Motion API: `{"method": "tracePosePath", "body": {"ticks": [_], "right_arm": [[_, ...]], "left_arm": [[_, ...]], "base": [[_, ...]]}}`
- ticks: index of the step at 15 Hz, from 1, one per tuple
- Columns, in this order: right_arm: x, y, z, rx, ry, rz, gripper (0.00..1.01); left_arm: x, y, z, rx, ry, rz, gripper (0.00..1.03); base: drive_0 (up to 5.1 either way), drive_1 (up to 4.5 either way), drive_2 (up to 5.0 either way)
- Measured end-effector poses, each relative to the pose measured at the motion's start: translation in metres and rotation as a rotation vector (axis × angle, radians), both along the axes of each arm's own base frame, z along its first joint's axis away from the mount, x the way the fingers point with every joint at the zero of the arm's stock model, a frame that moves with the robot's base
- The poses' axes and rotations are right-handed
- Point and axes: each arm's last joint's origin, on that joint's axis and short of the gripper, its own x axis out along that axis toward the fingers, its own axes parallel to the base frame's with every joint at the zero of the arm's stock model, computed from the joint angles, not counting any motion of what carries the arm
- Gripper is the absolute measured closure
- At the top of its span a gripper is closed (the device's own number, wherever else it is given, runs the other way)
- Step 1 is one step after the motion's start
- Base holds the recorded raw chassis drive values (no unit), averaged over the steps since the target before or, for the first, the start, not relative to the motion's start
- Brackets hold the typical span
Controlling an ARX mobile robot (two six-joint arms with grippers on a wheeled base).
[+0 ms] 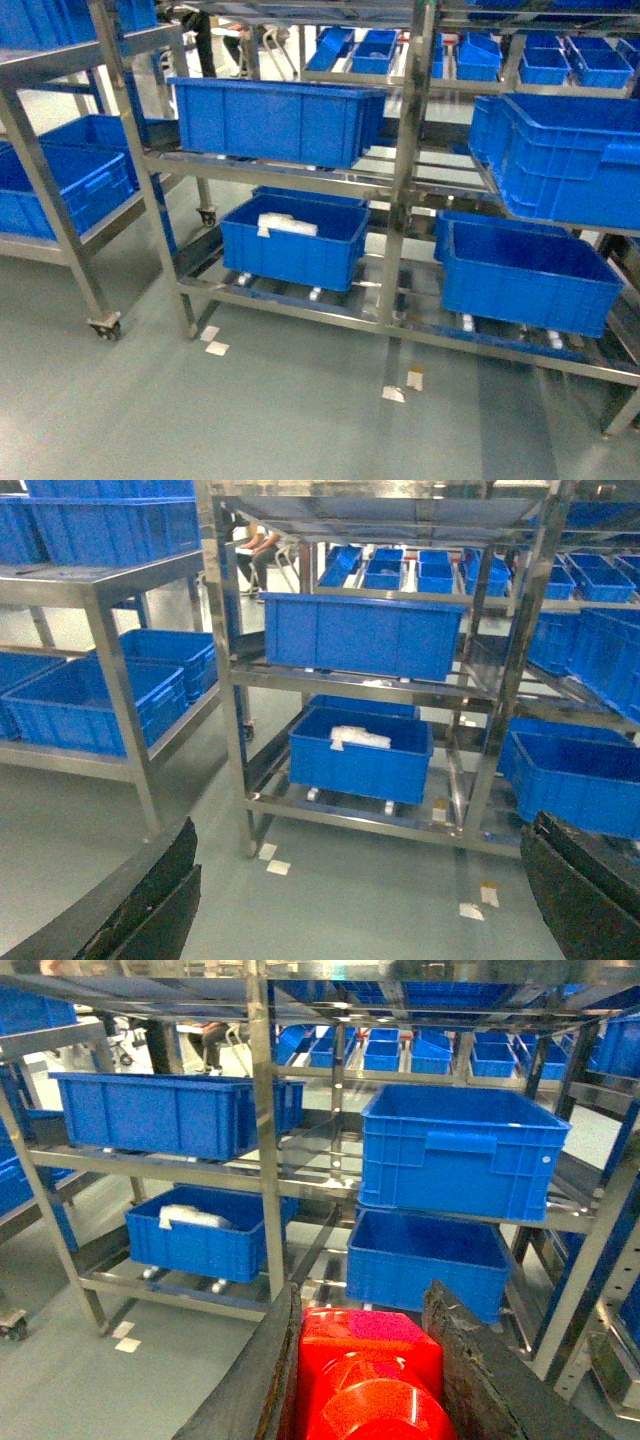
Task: Pick red block from blue box to shelf
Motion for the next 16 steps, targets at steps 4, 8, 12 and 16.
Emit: {"method": "tracePosePath", "body": {"ticks": [4,8,12,16], "right_arm": [[0.0000,0.0000,0.0000,0.000,0.000,0.000,0.72],[0.0000,0.0000,0.0000,0.000,0.000,0.000,0.72],[0.0000,0.0000,0.0000,0.000,0.000,0.000,0.72],[0.0000,0.0000,0.0000,0.000,0.000,-0.001,0.72]], "left_arm": [[0.0000,0.0000,0.0000,0.000,0.000,0.000,0.05],[0.0000,0.0000,0.0000,0.000,0.000,0.000,0.05],[0.0000,0.0000,0.0000,0.000,0.000,0.000,0.05],[0.0000,-0.0002,0.0000,0.000,0.000,-0.003,0.05]], "base": [[-1.4,-1.45,-1.4],[-1.4,-1.45,-1.4],[-1.5,-1.53,-1.5],[-0.8,-0.81,-0.8]]}}
